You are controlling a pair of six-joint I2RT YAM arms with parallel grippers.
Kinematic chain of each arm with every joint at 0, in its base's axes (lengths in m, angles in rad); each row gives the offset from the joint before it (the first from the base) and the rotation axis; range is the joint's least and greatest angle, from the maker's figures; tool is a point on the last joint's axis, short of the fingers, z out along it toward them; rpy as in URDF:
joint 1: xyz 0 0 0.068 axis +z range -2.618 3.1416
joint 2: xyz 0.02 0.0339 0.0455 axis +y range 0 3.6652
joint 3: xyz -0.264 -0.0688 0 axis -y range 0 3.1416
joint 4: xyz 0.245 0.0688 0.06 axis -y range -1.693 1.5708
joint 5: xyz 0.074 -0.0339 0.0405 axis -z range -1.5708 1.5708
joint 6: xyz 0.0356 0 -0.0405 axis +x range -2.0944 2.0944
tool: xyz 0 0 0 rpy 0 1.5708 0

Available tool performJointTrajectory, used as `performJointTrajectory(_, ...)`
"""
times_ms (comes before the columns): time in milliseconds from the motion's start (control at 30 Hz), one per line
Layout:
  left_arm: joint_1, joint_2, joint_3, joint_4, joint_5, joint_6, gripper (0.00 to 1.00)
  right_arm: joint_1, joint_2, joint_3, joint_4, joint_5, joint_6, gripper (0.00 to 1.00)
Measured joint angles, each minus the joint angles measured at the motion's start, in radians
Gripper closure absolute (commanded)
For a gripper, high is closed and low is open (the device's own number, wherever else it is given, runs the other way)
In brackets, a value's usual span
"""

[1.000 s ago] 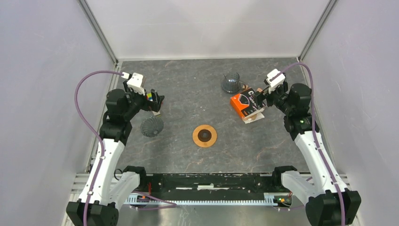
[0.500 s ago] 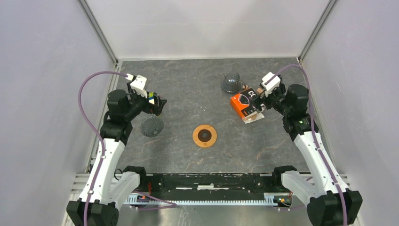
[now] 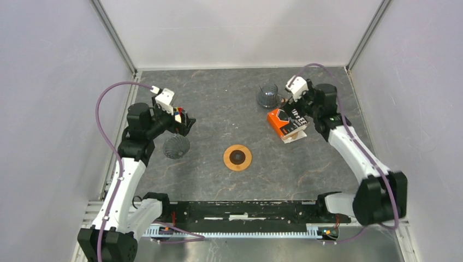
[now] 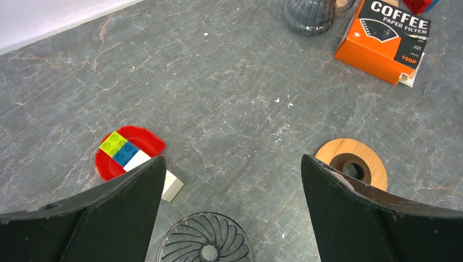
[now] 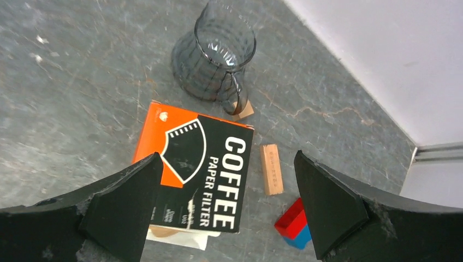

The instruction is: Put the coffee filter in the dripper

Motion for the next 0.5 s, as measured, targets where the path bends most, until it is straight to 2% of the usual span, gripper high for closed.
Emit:
performJointTrajectory(67, 0.000, 0.006, 0.000, 0.000, 0.000, 0.007, 0.00, 0.000, 0.108, 0.067, -0.010, -0.001, -0.029, 0.01)
performJointTrajectory(200, 0.000, 0.025, 0.000, 0.001, 0.001, 0.010, 0.00, 0.000, 0.313, 0.237, -0.042, -0.009, -0.095, 0.07)
performJointTrajectory(367, 0.000, 0.047, 0.000, 0.001, 0.002, 0.010, 0.00, 0.000, 0.500, 0.428, -0.106, -0.030, -0.140, 0.18)
performJointTrajectory(500, 0.000, 0.062, 0.000, 0.003, -0.001, 0.011, 0.00, 0.000, 0.613, 0.541, -0.156, -0.039, -0.160, 0.20)
